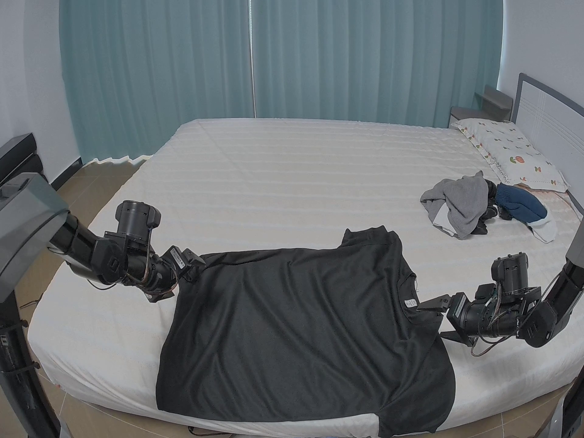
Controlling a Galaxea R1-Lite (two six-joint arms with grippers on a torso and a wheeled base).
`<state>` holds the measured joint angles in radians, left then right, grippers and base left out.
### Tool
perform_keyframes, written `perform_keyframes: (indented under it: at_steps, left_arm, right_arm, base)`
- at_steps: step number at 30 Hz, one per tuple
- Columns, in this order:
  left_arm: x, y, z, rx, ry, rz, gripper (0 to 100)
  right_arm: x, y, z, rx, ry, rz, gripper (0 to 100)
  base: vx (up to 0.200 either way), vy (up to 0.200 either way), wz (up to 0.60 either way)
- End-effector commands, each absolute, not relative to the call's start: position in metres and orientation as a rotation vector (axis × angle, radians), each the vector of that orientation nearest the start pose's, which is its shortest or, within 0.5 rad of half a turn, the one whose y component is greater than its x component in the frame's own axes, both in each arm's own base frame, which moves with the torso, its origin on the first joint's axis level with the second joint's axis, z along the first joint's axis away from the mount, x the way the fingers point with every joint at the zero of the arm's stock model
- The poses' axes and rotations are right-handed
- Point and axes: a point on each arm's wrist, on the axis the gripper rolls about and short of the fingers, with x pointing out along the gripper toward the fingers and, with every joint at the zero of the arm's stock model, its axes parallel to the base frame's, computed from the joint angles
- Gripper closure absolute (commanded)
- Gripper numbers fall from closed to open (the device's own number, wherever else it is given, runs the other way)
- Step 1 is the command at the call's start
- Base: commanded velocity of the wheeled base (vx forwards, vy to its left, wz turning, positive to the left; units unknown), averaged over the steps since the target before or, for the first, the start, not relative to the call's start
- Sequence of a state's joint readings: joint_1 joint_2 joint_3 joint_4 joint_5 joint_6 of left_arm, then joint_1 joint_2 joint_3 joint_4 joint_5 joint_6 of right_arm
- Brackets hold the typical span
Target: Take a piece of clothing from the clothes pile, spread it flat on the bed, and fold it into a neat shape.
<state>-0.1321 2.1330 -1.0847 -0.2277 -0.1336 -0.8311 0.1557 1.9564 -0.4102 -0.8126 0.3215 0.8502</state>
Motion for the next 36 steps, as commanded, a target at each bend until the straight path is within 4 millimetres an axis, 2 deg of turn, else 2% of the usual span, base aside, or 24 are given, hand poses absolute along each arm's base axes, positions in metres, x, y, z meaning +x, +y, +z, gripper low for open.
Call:
perform_keyframes:
  at_steps: [1,6,9,13,14,16,19,25,27,28,30,36]
  left_arm:
    - [0.413,-0.051,0.025,-0.778,0.91,0.137,0]
    - [0.431,-0.053,0.011,-0.778,0.899,0.135,0]
    - [0.434,-0.054,0.01,-0.776,0.893,0.135,0]
    - [0.45,-0.055,0.006,-0.784,0.862,0.131,0]
    - [0.452,-0.055,0.003,-0.784,0.86,0.134,100]
    - [0.456,-0.054,0.0,-0.783,0.851,0.147,100]
    - [0.464,-0.045,0.005,-0.784,0.793,0.19,100]
    - [0.483,-0.03,0.019,-0.933,0.67,0.242,100]
    - [0.483,-0.03,0.019,-0.933,0.67,0.242,100]
    - [0.493,-0.023,0.017,-0.994,0.613,0.248,100]
    - [0.498,-0.022,0.013,-1.02,0.578,0.239,100]
    - [0.504,-0.022,0.003,-1.03,0.507,0.211,100]
  right_arm:
    - [0.264,0.047,0.037,0.858,0.886,0.109,0]
    - [0.265,0.044,0.037,0.862,0.879,0.096,0]
    - [0.266,0.042,0.037,0.865,0.876,0.093,0]
    - [0.268,0.04,0.038,0.868,0.866,0.09,0]
    - [0.268,0.04,0.038,0.868,0.868,0.089,0]
    - [0.268,0.04,0.038,0.869,0.869,0.09,0]
    - [0.266,0.042,0.037,0.866,0.877,0.093,0]
    - [0.266,0.044,0.035,0.86,0.884,0.094,0]
    - [0.266,0.044,0.035,0.86,0.884,0.094,0]
    - [0.267,0.044,0.035,0.862,0.885,0.094,0]
    - [0.267,0.044,0.035,0.862,0.883,0.094,0]
    - [0.267,0.044,0.035,0.861,0.882,0.096,0]
  base:
    - [0.0,0.0,0.0]
    - [0.0,0.0,0.0]
    - [0.0,0.0,0.0]
    - [0.0,0.0,0.0]
    - [0.0,0.0,0.0]
    - [0.0,0.0,0.0]
    - [0.0,0.0,0.0]
    - [0.0,0.0,0.0]
    - [0.0,0.0,0.0]
    - [0.0,0.0,0.0]
    - [0.0,0.0,0.0]
    - [0.0,0.0,0.0]
